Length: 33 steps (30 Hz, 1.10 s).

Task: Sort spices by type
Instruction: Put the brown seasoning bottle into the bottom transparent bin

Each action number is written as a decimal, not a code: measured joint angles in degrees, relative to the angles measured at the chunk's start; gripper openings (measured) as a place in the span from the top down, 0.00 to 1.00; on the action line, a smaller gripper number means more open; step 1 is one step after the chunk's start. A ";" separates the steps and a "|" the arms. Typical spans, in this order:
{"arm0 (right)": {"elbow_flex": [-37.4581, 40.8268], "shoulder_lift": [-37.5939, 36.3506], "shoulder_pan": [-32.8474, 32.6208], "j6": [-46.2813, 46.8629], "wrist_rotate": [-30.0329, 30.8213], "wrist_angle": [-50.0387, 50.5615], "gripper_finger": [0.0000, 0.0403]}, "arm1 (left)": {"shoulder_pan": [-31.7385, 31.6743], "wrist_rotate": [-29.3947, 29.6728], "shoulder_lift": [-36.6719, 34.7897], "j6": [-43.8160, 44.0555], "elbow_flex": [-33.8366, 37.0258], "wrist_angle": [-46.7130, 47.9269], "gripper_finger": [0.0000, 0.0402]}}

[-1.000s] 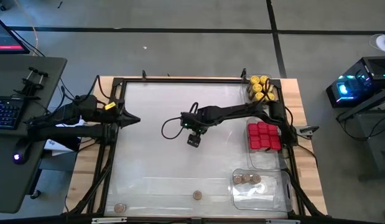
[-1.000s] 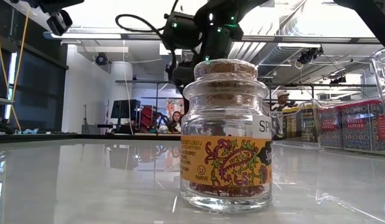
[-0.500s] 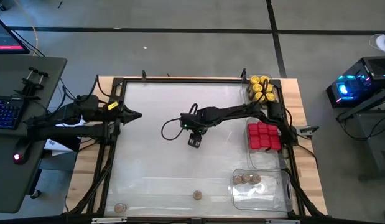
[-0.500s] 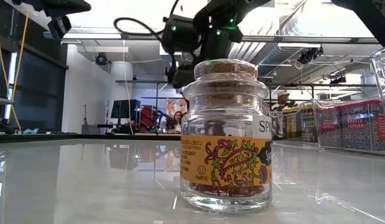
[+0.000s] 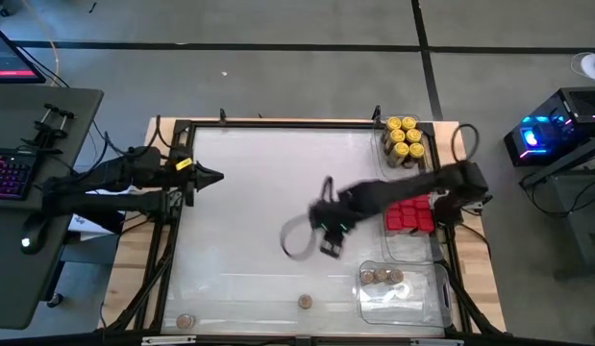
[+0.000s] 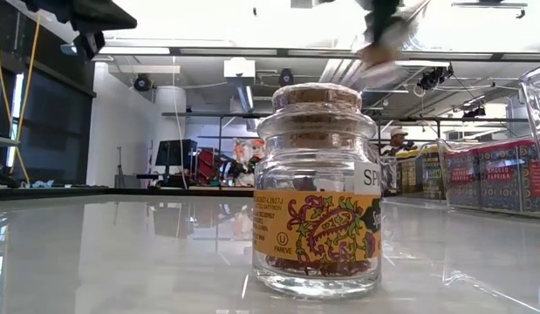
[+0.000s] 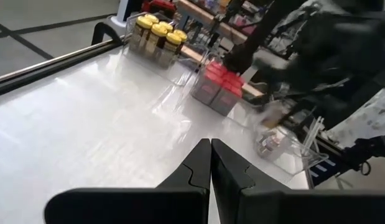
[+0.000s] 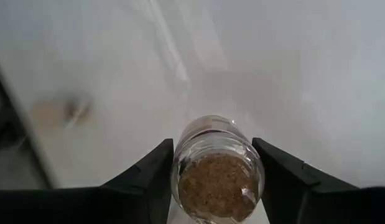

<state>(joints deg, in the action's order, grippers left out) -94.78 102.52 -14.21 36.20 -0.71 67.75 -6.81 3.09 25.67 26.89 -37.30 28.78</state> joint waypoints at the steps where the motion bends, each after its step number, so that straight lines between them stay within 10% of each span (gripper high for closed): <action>1: 0.00 -1.09 -2.79 3.84 0.41 2.43 0.55 | -0.01 0.00 0.64 0.00 0.00 -0.21 1.00; 8: 0.13 -3.63 -22.85 38.42 0.94 16.03 0.55 | -0.02 -0.04 5.40 -0.02 0.00 -1.47 1.00; 18: 15.55 -11.49 -40.93 90.26 -3.70 8.36 0.55 | 0.00 -2.86 9.69 0.94 0.04 -7.29 1.00; 33: 36.12 -15.22 -40.22 88.27 0.98 -6.98 0.55 | 0.00 -2.95 10.34 4.46 0.04 -9.28 1.00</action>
<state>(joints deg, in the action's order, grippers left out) -58.66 87.31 -54.43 124.47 0.27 60.78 -6.81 0.14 36.01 31.35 -37.26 19.51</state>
